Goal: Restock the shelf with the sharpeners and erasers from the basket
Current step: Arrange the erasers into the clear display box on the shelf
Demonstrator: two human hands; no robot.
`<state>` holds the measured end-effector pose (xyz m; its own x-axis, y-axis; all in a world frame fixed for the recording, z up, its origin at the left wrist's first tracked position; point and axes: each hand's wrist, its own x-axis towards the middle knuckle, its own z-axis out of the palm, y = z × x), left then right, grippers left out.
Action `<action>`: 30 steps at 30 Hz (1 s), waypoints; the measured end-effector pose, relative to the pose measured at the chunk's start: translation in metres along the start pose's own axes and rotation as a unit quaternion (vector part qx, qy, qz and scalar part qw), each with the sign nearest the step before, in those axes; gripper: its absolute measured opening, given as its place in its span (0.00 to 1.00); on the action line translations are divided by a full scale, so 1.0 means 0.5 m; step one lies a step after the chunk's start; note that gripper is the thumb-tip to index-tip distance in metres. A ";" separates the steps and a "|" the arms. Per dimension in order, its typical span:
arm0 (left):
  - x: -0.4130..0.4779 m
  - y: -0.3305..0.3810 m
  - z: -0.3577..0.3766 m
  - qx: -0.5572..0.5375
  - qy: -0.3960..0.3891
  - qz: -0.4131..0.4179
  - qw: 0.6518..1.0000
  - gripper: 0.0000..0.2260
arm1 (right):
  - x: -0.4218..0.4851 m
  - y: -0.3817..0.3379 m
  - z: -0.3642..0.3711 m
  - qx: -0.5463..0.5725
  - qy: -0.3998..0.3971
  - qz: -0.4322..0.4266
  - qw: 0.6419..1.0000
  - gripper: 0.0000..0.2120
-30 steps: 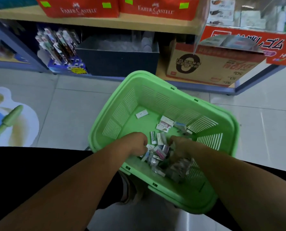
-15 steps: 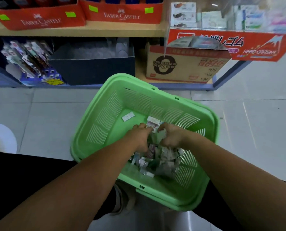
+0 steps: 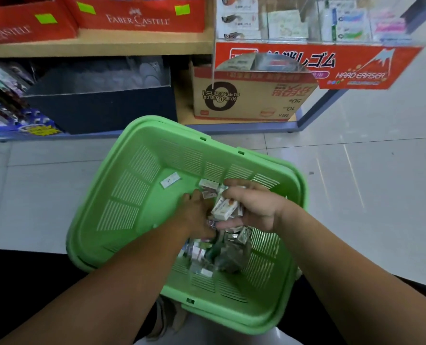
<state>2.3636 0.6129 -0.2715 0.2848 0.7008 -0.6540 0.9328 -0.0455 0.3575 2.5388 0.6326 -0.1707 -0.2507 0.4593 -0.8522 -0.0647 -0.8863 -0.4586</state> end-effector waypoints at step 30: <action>-0.152 0.089 -0.256 -0.331 0.090 -0.004 0.939 0.06 | -0.125 -0.079 0.075 0.113 -0.088 -0.080 0.986 0.09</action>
<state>2.3551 0.6487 -0.1204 0.1818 0.8107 -0.5564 0.5766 0.3705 0.7282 2.5209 0.6367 -0.0901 -0.3821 0.5943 -0.7077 -0.3262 -0.8033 -0.4984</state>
